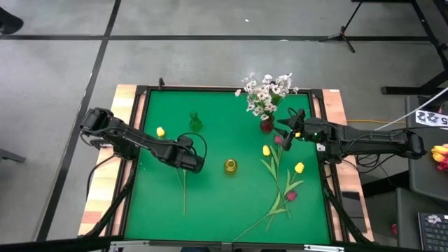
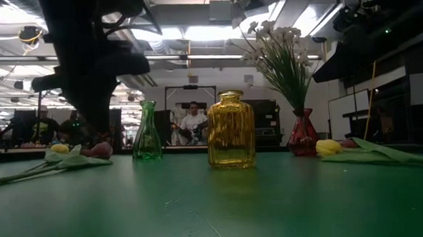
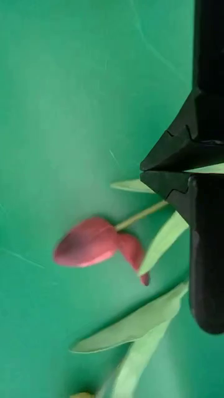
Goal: Sort flowers into vase by color
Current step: Put the left red flower into the green vase
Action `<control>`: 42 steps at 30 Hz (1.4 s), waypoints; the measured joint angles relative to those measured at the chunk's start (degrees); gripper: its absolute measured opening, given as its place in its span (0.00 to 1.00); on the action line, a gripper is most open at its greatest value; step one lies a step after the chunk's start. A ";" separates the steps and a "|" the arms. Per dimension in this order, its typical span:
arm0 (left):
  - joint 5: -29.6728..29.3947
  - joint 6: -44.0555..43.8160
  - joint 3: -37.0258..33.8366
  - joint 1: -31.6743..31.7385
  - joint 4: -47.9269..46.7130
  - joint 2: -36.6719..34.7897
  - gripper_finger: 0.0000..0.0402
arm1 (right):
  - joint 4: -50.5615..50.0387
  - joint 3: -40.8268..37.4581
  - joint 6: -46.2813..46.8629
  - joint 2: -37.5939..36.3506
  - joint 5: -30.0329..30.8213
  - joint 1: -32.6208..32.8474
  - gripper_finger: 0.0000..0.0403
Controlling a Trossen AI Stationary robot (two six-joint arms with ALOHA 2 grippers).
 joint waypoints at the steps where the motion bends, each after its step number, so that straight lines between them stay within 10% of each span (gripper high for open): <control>1: 0.15 -1.17 -0.28 -0.21 -0.15 0.00 0.00 | -0.09 0.00 -0.01 0.02 0.00 -0.01 0.44; 21: 5.66 -1.09 -0.29 2.41 -0.60 0.32 0.53 | -2.15 -0.01 0.34 0.02 0.00 -0.01 0.44; 42: 8.72 -1.13 -0.38 5.98 0.03 5.42 0.40 | -2.36 -0.01 0.44 0.01 0.00 -0.01 0.44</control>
